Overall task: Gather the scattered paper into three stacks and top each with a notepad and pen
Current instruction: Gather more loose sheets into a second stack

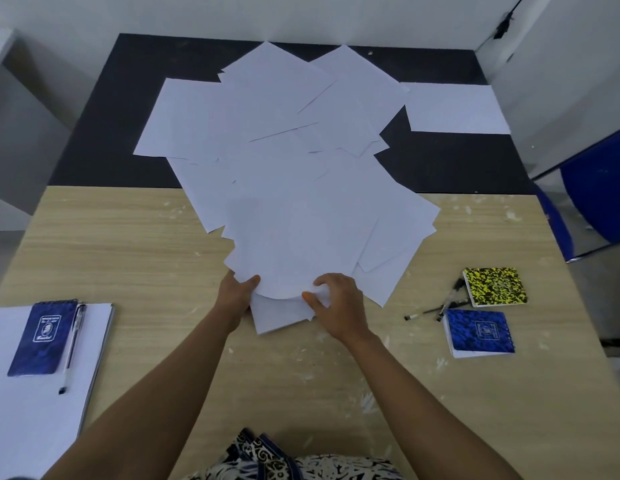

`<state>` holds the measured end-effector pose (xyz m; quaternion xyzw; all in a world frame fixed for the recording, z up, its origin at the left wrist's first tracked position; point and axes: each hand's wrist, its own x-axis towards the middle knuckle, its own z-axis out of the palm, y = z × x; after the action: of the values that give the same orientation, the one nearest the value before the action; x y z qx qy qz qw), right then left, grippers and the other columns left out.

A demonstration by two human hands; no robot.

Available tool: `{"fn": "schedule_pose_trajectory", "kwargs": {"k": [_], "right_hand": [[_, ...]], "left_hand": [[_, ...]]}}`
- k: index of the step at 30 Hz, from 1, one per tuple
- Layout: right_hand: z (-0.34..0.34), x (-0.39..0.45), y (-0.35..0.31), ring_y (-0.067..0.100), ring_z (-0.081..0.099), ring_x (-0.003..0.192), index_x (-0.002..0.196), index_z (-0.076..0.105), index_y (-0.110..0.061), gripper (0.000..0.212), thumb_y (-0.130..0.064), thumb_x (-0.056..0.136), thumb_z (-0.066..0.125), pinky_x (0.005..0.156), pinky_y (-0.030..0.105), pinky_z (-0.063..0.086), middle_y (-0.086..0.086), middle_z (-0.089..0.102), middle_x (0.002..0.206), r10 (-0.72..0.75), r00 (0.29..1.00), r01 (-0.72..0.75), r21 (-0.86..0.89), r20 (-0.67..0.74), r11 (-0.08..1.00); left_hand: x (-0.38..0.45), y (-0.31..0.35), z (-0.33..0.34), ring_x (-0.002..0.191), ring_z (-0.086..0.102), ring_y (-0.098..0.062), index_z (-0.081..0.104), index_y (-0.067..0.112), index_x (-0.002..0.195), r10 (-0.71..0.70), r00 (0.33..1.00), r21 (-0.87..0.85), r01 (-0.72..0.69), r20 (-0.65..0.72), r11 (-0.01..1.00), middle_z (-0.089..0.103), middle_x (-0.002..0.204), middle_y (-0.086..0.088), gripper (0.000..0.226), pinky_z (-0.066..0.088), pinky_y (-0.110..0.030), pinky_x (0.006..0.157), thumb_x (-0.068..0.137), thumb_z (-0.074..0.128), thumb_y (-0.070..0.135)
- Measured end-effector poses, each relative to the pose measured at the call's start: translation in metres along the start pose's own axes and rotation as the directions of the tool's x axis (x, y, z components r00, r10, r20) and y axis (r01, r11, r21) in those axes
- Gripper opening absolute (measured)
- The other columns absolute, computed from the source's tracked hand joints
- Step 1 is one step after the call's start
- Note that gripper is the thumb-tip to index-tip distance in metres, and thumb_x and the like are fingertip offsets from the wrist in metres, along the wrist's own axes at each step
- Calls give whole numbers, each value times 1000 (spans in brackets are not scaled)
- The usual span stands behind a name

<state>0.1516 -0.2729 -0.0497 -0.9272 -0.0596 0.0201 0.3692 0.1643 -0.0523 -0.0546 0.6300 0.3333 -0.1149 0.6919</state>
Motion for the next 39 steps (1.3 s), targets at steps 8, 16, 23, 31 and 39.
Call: {"fn": "schedule_pose_trajectory", "kwargs": {"k": [8, 16, 23, 31, 39], "right_hand": [[-3, -7, -18, 28, 49, 112, 121, 51, -9, 61, -54, 82, 64, 90, 40, 45, 7, 53, 116, 644, 761, -620, 206, -75, 757], [-12, -2, -2, 21, 62, 94, 108, 55, -10, 37, -29, 80, 71, 83, 35, 50, -1, 63, 98, 705, 689, -700, 408, 170, 586], [-12, -11, 0, 23, 59, 93, 102, 61, -12, 15, -17, 89, 57, 86, 36, 49, 0, 63, 98, 671, 728, -670, 347, 139, 656], [-30, -24, 12, 27, 58, 113, 123, 60, -6, 30, -16, 95, 56, 94, 33, 46, 8, 63, 121, 531, 822, -567, 207, 205, 797], [-36, -21, 12, 28, 57, 113, 127, 57, -8, 31, -15, 96, 53, 99, 41, 46, 7, 61, 125, 567, 791, -612, 300, 230, 732]], "left_hand": [[-17, -12, -12, 108, 62, -29, 51, 14, 133, -24, 1000, -30, 25, 18, 999, 62, 124, -6, 45, 51, -50, 92, 90, 65, 13], [-38, -19, -31, 101, 65, -26, 55, 16, 127, -85, 990, -66, 92, 111, 994, 67, 117, -5, 36, 54, -39, 76, 92, 61, 12], [-50, -22, -31, 89, 70, -22, 59, 15, 123, -92, 992, -114, 101, 89, 988, 70, 112, -7, 31, 55, -36, 73, 93, 60, 22], [-62, -17, -35, 99, 67, -21, 66, 19, 115, -211, 969, -317, 242, 128, 917, 72, 109, -4, 68, 50, -36, 82, 91, 28, 71], [-62, -18, -42, 95, 67, -28, 63, 17, 121, -231, 958, -363, 279, 172, 889, 69, 115, -11, 85, 49, -40, 75, 85, 18, 79]]}}
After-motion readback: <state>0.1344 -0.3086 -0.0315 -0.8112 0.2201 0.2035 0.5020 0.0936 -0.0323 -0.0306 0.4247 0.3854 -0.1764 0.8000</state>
